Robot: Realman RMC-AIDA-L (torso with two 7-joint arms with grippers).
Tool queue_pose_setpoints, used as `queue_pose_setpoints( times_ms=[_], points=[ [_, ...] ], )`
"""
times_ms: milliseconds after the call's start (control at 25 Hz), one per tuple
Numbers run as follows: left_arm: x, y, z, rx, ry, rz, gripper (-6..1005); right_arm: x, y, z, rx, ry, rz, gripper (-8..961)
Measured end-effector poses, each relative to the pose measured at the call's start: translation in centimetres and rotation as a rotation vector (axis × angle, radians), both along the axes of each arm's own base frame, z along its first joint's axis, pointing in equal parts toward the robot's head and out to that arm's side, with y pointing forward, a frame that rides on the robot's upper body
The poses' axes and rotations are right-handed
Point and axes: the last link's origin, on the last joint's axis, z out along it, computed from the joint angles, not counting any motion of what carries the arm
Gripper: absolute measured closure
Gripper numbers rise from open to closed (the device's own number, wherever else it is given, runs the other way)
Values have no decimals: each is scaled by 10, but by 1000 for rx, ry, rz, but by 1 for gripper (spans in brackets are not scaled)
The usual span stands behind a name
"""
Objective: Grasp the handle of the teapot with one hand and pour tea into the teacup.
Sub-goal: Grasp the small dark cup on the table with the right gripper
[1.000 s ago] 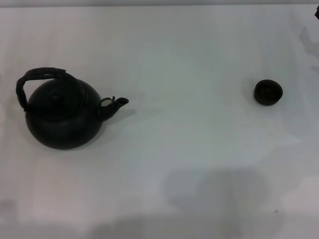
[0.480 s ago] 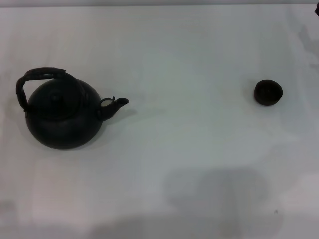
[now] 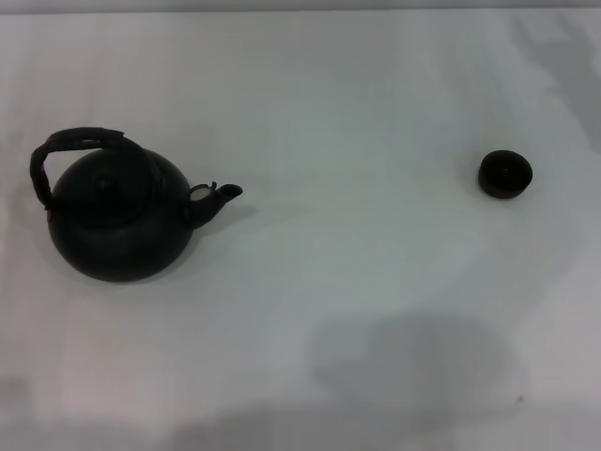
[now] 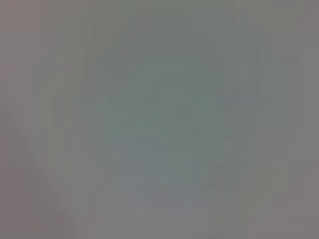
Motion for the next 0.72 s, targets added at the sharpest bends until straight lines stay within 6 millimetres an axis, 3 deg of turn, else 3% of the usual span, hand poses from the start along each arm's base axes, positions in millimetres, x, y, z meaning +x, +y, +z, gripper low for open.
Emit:
queue_pose_setpoints(
  times_ms=[360, 720],
  points=[
    [1, 1, 1, 16, -27, 0, 250, -62, 30, 13, -282, -143, 220, 127],
    [5, 7, 1, 17, -42, -16, 248, -104, 23, 32, -545, -309, 468, 127]
  ],
)
